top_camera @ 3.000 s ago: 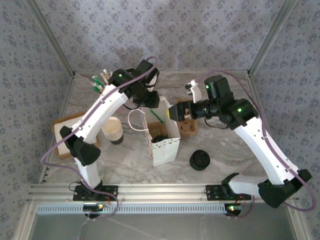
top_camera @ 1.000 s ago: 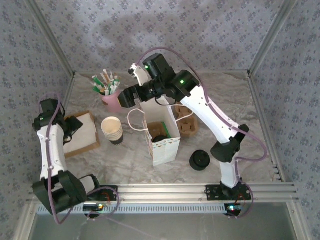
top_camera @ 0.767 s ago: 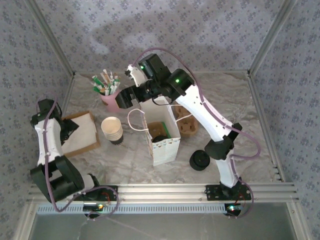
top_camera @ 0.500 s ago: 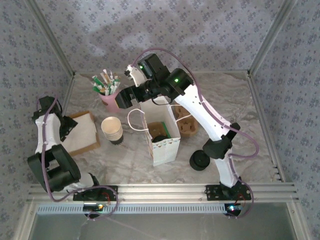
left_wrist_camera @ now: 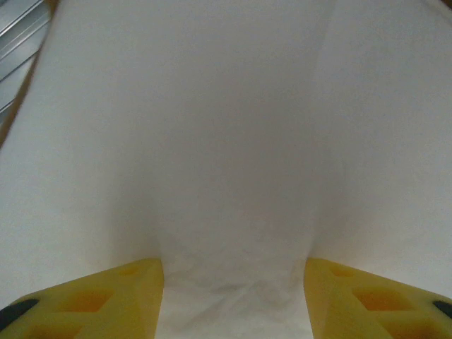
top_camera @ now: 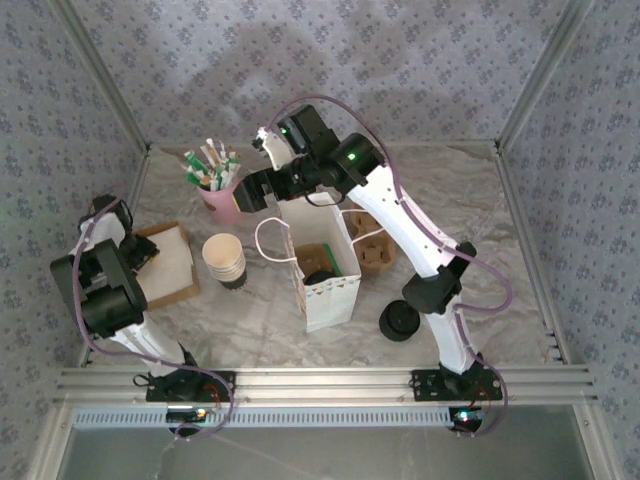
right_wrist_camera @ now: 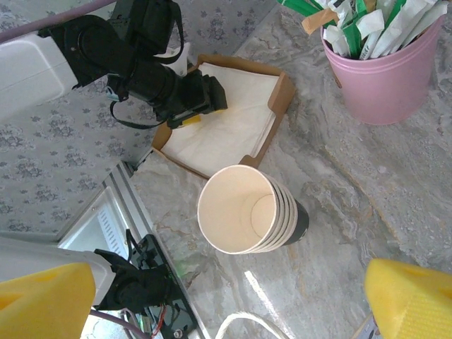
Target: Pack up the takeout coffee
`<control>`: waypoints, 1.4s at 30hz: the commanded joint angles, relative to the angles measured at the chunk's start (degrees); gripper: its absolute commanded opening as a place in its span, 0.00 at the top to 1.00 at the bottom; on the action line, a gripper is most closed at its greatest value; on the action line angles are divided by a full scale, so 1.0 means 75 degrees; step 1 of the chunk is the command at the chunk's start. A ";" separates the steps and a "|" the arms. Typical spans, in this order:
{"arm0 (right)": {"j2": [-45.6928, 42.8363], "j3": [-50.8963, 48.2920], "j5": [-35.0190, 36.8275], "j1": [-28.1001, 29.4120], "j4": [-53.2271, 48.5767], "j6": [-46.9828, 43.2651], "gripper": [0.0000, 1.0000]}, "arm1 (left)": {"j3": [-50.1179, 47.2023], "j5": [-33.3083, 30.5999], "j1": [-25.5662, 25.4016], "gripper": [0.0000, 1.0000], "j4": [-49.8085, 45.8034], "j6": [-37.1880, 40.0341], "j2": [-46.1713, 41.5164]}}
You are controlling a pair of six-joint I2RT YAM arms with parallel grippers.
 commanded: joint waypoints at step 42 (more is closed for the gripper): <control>0.0324 0.0132 -0.0278 -0.0155 -0.0060 -0.0066 0.00 | 0.0388 0.0546 -0.0089 0.48 -0.0045 0.0613 0.0323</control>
